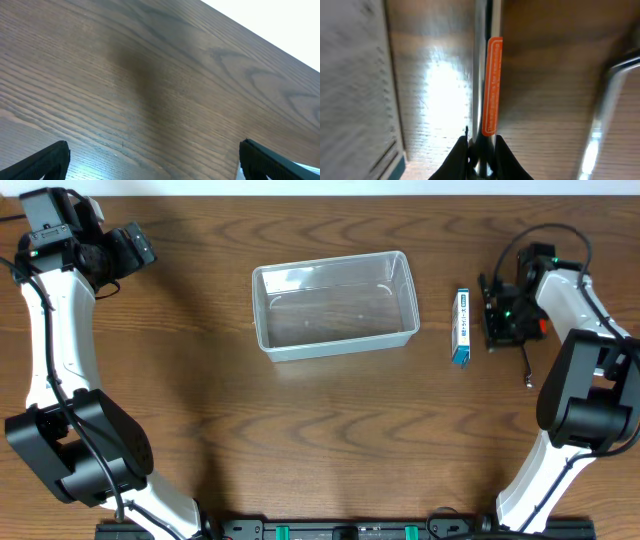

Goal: Pack container
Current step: 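Lift the black tool and carry it into the container with right gripper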

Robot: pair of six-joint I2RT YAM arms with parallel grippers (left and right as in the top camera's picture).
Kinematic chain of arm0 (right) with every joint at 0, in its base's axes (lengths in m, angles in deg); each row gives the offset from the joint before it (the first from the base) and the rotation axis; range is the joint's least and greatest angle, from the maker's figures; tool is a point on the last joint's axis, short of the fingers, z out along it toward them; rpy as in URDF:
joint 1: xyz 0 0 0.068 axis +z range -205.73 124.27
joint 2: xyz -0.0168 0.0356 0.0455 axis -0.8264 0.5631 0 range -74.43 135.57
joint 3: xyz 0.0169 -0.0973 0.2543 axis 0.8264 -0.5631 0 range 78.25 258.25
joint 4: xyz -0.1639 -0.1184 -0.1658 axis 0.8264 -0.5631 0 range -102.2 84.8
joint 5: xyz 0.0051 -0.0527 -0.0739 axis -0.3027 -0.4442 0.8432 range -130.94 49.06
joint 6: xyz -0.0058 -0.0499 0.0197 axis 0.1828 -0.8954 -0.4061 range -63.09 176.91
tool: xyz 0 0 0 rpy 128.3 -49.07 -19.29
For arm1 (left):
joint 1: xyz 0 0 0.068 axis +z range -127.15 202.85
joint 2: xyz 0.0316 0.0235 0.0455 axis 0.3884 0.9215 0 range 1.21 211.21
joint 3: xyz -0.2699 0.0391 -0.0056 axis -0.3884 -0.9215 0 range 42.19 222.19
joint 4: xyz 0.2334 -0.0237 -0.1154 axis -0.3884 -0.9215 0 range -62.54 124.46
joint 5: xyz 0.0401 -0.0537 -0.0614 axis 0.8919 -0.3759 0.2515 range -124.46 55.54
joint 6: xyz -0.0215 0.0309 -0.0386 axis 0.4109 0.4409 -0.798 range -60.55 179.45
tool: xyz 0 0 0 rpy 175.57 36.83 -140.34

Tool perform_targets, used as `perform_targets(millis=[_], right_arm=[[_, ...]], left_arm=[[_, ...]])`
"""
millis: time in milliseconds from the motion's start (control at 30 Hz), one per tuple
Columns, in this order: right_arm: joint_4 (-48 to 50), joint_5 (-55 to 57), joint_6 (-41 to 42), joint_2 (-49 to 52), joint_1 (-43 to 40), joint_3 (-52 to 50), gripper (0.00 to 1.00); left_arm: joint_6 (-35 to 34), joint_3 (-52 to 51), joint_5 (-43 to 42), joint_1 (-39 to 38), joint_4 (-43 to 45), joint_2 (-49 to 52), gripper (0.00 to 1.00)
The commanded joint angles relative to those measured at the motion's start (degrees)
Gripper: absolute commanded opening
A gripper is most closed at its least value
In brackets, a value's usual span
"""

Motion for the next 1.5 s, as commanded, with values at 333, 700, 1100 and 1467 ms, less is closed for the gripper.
perform_targets(millis=[333, 700, 1100, 1467], right_arm=[[-11.3, -0.3, -6.8, -2.1, 3.7, 32.6, 0.01], [-17.5, -10.3, -21.2, -2.1, 17.8, 47.5, 0.01], [-21.5, -10.9, -44.9, -2.0, 34.8, 46.6, 0.01], [-18.2, -0.7, -44.8, -1.6, 36.5, 33.0, 0.01]], left_arm=[[-0.2, 0.9, -0.5, 0.0, -0.2, -0.9, 0.98], [-0.2, 0.9, -0.5, 0.0, -0.2, -0.9, 0.98], [-0.2, 0.9, -0.5, 0.0, -0.2, -0.9, 0.98], [-0.2, 0.9, -0.5, 0.0, -0.2, -0.9, 0.98]])
